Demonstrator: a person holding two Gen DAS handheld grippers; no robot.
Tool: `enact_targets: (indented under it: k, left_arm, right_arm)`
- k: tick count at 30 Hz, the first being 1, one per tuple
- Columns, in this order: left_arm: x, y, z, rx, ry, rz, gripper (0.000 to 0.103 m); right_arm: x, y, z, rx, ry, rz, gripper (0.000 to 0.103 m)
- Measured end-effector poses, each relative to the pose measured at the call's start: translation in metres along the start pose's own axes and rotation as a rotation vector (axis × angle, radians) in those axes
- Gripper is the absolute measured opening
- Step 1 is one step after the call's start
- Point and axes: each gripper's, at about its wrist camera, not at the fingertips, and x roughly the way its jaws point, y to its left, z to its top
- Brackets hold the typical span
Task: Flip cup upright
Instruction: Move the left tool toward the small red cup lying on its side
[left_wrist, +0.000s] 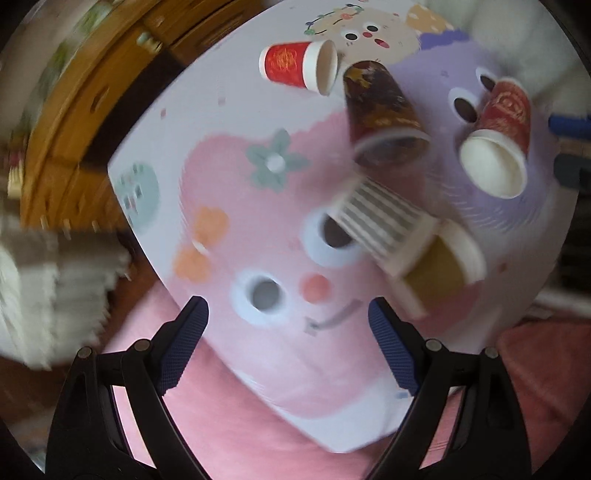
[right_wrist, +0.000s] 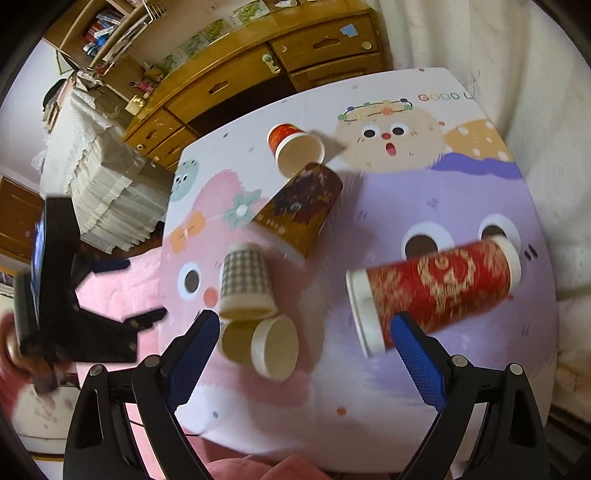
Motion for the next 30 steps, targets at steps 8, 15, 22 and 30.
enact_targets:
  k: [8,15,22,30]
  left_arm:
    - [0.024,0.04,0.069,0.349,-0.07,0.13,0.087]
    - [0.049,0.046,0.117,0.658,-0.212,0.176,0.087]
    - [0.074,0.021,0.152,0.907,-0.349,0.172,0.087]
    - [0.099,-0.022,0.177,1.119,-0.398,0.141,0.087]
  right_arm:
    - [0.037,-0.013,0.029,0.046,0.055,0.016,0.095]
    - [0.066,-0.033,0.034,0.097,0.092,-0.011,0.095]
    - [0.078,-0.046,0.037,0.192,0.115,0.004,0.095]
    - [0.076,-0.037,0.048,0.203,0.097,0.0,0.095]
